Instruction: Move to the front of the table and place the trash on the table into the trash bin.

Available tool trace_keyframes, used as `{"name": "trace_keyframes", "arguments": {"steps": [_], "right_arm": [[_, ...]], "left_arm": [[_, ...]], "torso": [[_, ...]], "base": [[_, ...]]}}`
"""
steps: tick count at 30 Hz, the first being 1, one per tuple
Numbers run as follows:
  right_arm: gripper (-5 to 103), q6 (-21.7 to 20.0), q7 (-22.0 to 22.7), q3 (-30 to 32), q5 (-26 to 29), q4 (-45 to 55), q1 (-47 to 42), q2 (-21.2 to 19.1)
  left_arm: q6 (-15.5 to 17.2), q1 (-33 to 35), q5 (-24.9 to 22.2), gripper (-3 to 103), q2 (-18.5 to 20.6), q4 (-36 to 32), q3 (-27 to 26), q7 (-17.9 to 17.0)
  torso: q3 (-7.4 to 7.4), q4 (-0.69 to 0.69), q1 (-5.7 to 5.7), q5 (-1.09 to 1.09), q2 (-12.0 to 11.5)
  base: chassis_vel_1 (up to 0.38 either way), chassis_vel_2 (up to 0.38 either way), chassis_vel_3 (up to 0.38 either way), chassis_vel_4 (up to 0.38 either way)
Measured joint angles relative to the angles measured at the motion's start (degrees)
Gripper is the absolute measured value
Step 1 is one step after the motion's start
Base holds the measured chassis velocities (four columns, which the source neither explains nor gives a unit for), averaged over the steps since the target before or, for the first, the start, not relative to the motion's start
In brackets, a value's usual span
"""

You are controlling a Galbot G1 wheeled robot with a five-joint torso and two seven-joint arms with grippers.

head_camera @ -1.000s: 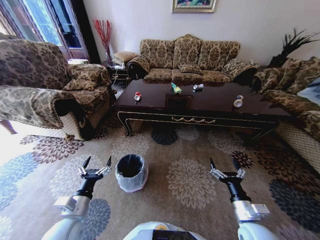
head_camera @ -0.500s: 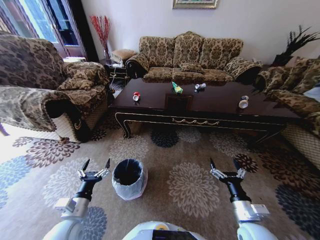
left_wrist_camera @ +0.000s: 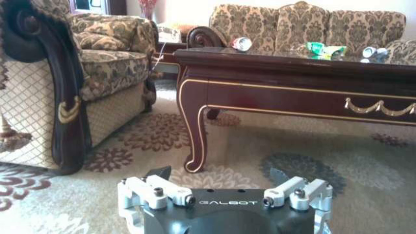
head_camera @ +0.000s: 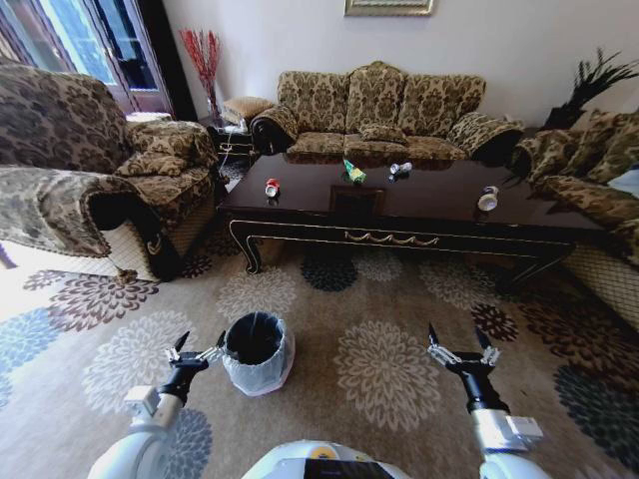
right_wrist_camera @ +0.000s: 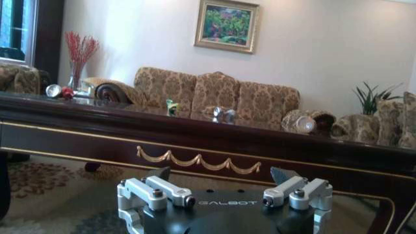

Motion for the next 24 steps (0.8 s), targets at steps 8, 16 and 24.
{"name": "trace_keyframes", "arguments": {"steps": [8, 16, 24], "right_arm": [[100, 0.11, -0.08, 0.61, 0.1, -0.81, 0.09, -0.04], [100, -0.88, -0.08, -0.81, -1.03, -1.27, 1.65, 0.33], [100, -1.45, -0.01, -2.7, -1.45, -3.31, 3.78, -1.13]], "left_arm": [[0.17, -1.47, 0.53, 100, 0.25, 1.33, 0.81, -0.1], [9.18, -1.22, -1.6, 100, 3.33, 1.16, 0.23, 0.83], [28.88, -6.8, -8.06, 100, 8.23, 1.79, 0.91, -5.02]], "torso": [[-1.17, 0.0, -0.42, 0.0, -1.67], [-2.35, 0.01, -0.43, 0.0, -3.01], [-2.52, 0.03, -0.44, 0.0, -3.13]], "base": [[0.0, 0.0, 0.0, 0.0], [0.0, 0.0, 0.0, 0.0], [0.0, 0.0, 0.0, 0.0]]}}
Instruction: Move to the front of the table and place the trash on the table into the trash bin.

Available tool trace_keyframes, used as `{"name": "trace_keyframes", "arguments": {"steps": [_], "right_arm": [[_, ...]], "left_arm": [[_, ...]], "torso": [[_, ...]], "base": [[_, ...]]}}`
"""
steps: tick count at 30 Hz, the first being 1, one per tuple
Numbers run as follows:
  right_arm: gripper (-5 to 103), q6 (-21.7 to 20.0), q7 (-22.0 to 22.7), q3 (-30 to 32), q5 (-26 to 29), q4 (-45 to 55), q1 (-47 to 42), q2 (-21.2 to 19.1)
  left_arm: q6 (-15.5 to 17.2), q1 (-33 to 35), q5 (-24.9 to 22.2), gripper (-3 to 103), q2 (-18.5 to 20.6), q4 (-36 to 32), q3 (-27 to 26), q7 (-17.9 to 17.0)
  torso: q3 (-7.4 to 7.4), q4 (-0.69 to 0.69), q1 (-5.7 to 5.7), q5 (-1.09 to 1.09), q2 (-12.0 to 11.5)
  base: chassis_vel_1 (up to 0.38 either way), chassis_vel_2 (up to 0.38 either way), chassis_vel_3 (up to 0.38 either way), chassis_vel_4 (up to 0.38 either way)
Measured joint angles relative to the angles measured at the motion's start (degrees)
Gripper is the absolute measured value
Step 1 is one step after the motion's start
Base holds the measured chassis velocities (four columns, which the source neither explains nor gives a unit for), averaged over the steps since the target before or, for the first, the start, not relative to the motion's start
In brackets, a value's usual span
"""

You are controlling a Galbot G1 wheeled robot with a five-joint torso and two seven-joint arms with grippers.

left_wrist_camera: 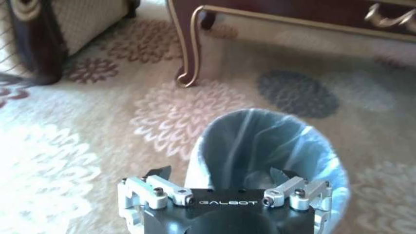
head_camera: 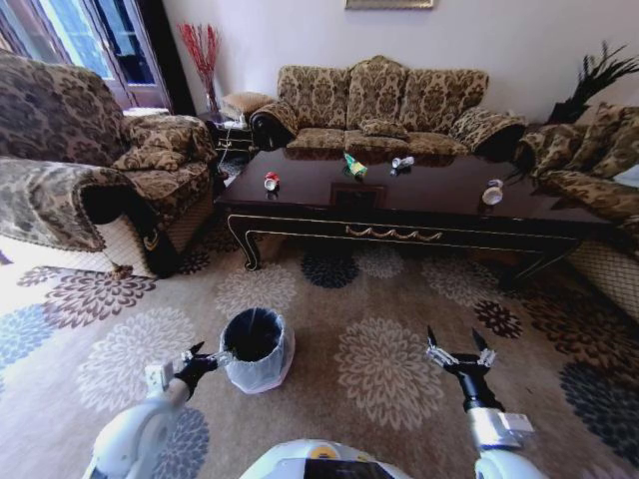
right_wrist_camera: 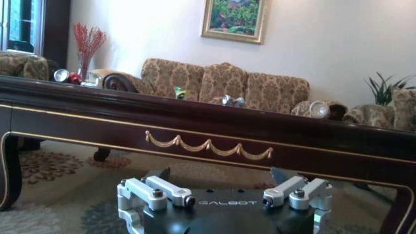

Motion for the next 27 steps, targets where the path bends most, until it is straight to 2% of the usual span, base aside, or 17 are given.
{"name": "trace_keyframes", "arguments": {"steps": [1, 2, 3, 8, 16, 27], "right_arm": [[100, 0.0, 0.0, 0.0, 0.0, 0.0, 0.0, 0.0], [100, -0.06, 0.02, 0.28, 0.02, -0.25, 0.11, -0.2], [100, -0.06, 0.03, 0.68, 0.07, -0.37, 0.11, -0.28], [100, -0.08, 0.1, 2.77, 0.5, -1.06, 0.1, -0.31], [100, -0.29, 0.23, 4.49, 0.87, -1.58, 0.3, -0.06], [100, -0.18, 0.42, 5.63, 1.01, -2.47, 0.5, 1.25]], "left_arm": [[0.0, 0.0, 0.0, 100, 0.0, 0.0, 0.0, 0.0], [2.65, -2.08, -1.39, 100, 1.42, 0.94, 0.75, -2.01], [3.45, -3.47, -2.55, 100, 2.36, 1.61, 1.3, -3.27], [4.1, -8.39, -7.18, 100, 6.24, 4.5, 3.51, -6.31], [3.86, -13.65, -7.53, 100, 8.44, 10.4, 6.43, -6.19], [3.54, -16.58, -5.76, 100, 7.67, 16.82, 10.7, -5.78]], "torso": [[0.0, 0.0, 0.0, 0.0, 0.0], [0.03, -0.01, 0.0, -0.01, 0.04], [0.05, -0.01, 0.0, -0.02, 0.07], [0.14, -0.03, -0.01, -0.02, 0.2], [0.24, -0.02, -0.01, -0.02, 0.33], [0.33, -0.02, -0.02, -0.01, 0.47]], "base": [[0.0, 0.0, 0.0, 0.0], [0.0, 0.0, 0.0, 0.0], [0.0, 0.0, 0.0, 0.0], [0.0, 0.0, 0.0, 0.0], [0.0, 0.0, 0.0, 0.0], [0.0, 0.0, 0.0, 0.0]]}}
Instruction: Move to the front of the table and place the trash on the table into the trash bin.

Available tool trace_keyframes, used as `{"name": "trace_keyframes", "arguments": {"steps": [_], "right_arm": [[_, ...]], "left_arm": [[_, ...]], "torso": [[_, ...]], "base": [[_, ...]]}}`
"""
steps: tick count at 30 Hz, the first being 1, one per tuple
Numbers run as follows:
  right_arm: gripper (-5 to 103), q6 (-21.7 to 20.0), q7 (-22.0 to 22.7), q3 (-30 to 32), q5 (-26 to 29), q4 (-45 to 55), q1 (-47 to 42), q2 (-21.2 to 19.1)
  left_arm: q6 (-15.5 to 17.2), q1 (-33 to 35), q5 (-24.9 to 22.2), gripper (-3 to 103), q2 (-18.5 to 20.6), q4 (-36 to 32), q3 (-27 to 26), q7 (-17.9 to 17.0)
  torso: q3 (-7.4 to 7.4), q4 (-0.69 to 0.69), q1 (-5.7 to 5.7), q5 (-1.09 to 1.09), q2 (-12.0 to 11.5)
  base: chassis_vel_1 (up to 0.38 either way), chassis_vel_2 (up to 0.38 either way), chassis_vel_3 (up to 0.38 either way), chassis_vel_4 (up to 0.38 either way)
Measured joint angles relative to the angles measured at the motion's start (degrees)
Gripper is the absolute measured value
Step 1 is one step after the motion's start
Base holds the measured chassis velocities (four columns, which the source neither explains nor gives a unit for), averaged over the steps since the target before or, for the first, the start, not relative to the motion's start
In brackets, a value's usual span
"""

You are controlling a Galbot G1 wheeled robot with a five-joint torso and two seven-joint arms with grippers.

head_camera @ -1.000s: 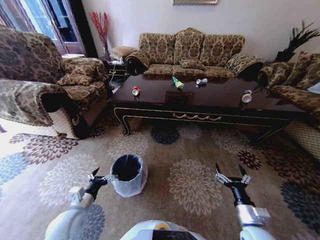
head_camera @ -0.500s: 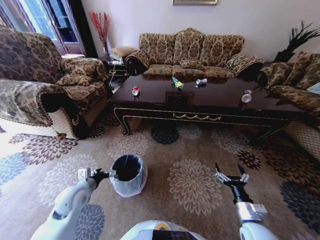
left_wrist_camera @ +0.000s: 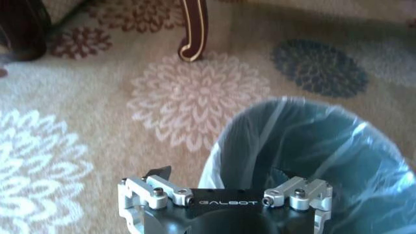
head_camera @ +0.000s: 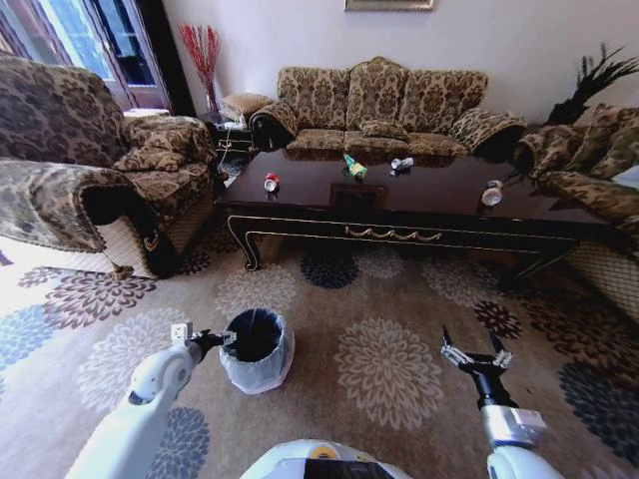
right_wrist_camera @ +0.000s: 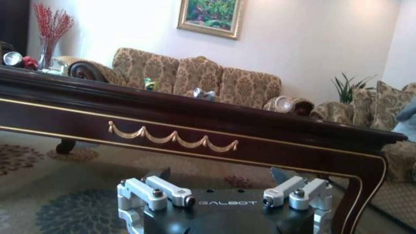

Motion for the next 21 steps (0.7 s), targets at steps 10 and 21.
{"name": "trace_keyframes", "arguments": {"steps": [10, 21], "right_arm": [[100, 0.22, 0.1, 0.91, 0.51, -0.24, 0.22, 0.15], [100, 1.02, 0.11, 1.49, 0.56, -0.95, 0.22, 0.11]], "left_arm": [[-0.11, -0.38, 2.01, 100, -0.94, 3.51, 1.1, 1.78], [-0.2, -0.43, 3.93, 67, -1.11, 4.44, 0.91, 3.6]], "torso": [[0.05, 0.0, 0.0, 0.0, 0.07], [0.08, 0.0, 0.0, 0.01, 0.11]], "base": [[0.0, 0.0, 0.0, 0.0], [0.0, 0.0, 0.0, 0.0]]}}
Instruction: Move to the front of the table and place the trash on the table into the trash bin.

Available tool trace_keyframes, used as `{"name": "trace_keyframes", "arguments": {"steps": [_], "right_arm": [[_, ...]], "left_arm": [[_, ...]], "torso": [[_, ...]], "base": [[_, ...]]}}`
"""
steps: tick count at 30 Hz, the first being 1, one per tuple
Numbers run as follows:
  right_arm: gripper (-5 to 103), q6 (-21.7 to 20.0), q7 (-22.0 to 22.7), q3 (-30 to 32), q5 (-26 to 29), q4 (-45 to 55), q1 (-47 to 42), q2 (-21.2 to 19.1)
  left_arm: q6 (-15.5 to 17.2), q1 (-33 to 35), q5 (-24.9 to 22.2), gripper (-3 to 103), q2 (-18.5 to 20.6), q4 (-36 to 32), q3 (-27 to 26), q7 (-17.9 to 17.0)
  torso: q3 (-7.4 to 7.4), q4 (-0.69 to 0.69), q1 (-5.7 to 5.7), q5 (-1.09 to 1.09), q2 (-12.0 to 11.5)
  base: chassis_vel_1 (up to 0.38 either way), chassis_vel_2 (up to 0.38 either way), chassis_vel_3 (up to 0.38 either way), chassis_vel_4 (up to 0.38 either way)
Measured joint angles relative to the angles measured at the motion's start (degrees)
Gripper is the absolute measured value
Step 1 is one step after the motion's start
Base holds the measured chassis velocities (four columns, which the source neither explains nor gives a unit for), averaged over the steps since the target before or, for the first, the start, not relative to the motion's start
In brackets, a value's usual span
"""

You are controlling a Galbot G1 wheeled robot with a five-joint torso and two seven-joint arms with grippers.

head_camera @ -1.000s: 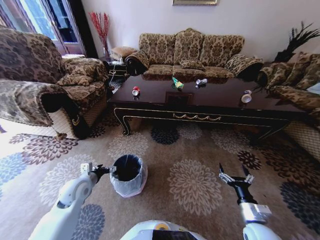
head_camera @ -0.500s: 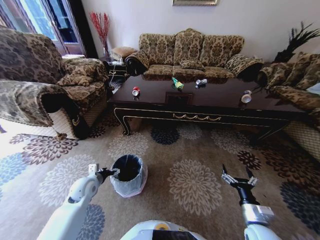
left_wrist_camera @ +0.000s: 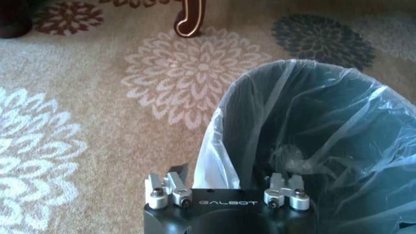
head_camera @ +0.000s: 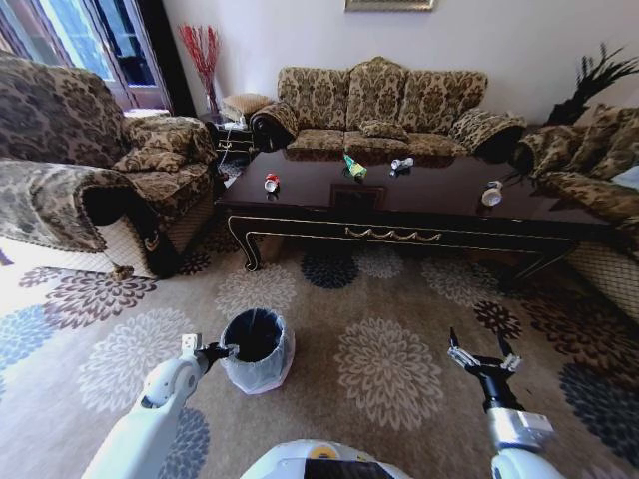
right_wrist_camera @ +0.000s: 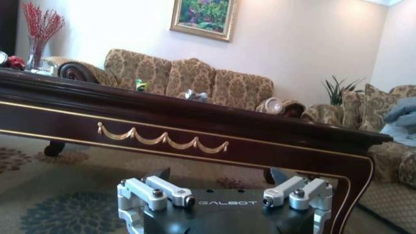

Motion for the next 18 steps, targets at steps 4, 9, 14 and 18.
{"name": "trace_keyframes", "arguments": {"steps": [4, 9, 14, 18], "right_arm": [[100, 0.07, 0.0, 0.14, 0.13, -0.15, 0.12, -0.1], [100, 0.11, 0.0, 0.38, 0.28, -0.25, 0.19, -0.2], [100, 0.21, 0.0, 0.5, 0.34, -0.31, 0.2, -0.24], [100, 0.24, 0.0, 0.49, 0.35, -0.32, 0.21, -0.23]], "left_arm": [[-0.03, -0.05, 0.09, 56, -0.17, 0.15, 0.1, -0.01], [-0.05, -0.08, 0.5, 34, -0.35, 0.26, 0.16, -0.12], [-0.06, 0.02, 0.97, 24, -0.48, -0.15, 0.15, -0.2], [-0.02, 0.34, 2.31, 3, -1.17, -1.2, 0.08, -0.23]], "torso": [[0.01, 0.0, 0.0, 0.0, 0.01], [0.02, 0.0, 0.0, 0.01, 0.02], [0.03, 0.0, 0.0, 0.0, 0.02], [0.03, 0.01, 0.0, 0.0, 0.02]], "base": [[0.0, 0.0, 0.0, 0.0], [0.0, 0.0, 0.0, 0.0], [0.0, 0.0, 0.0, 0.0], [0.0, 0.0, 0.0, 0.0]]}}
